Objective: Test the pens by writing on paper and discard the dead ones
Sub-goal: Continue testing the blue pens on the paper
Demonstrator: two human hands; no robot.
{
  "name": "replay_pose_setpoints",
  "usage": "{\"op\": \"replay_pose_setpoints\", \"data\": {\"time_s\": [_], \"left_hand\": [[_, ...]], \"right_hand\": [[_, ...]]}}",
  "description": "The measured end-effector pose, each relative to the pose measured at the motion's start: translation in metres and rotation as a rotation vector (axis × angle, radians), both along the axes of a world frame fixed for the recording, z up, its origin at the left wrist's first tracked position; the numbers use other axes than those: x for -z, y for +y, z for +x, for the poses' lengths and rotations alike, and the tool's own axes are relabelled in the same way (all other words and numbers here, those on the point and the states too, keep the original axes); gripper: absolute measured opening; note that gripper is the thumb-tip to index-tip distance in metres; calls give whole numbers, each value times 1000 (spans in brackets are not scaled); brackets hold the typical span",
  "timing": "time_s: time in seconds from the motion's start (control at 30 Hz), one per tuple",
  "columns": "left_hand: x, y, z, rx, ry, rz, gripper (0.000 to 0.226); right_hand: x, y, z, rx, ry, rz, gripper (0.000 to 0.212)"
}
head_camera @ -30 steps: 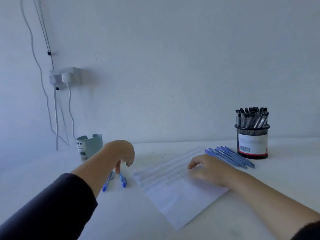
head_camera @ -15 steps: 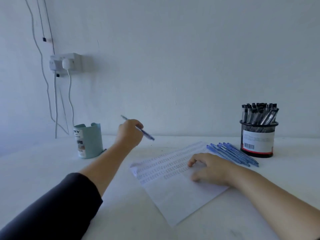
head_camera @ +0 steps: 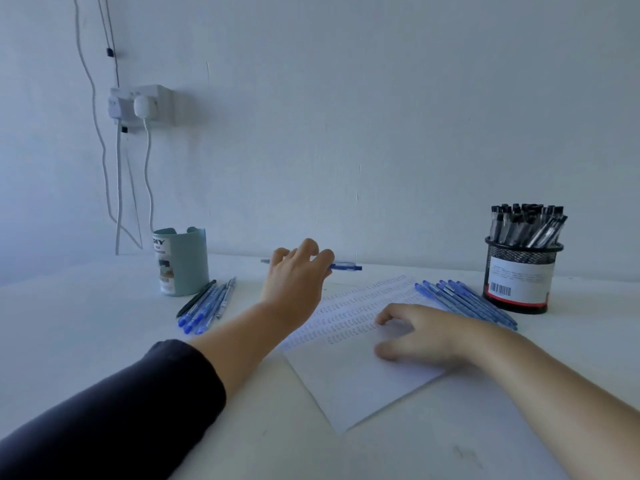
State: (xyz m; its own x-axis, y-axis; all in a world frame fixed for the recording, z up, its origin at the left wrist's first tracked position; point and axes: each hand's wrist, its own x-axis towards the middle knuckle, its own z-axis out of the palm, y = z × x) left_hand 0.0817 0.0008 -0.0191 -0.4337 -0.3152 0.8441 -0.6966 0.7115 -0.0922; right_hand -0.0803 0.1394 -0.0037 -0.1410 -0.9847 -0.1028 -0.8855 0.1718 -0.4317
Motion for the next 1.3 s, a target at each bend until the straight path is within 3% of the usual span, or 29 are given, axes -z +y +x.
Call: {"op": "replay_pose_setpoints", "data": {"time_s": [0.13,0.27,0.33,0.53,0.73,0.83,0.93,1.03,1.13,1.3], "left_hand": [[1,2,0,-19,-43,34,9],[-2,9,3,-173,-171,145,50],[-6,14,2,-203,-195,164,58],[-9,20,2,-174,-231,189,49],[-7,9,5,54,-90,100,47],[-9,17,6,133,13,240,29],[-12,34,2,275,279,357,27],[-15,45,0,379,514,748,59],[-14,47,1,361,744,1140,58],[-9,50,3,298,772,1233,14]], "right_hand": [[-4,2,3,-26,-17,49,65],[-3,1,4,-51,-3,65,71],[-1,-2,3,-49,0,65,73],[6,-9,-1,-32,28,59,84],[10,-13,-3,-16,31,51,85],[10,-12,-1,-9,59,36,80],[10,-12,0,-2,76,30,80],[10,-12,1,-19,99,24,80],[11,-11,1,-2,88,30,80],[8,-6,4,0,83,32,77]]}}
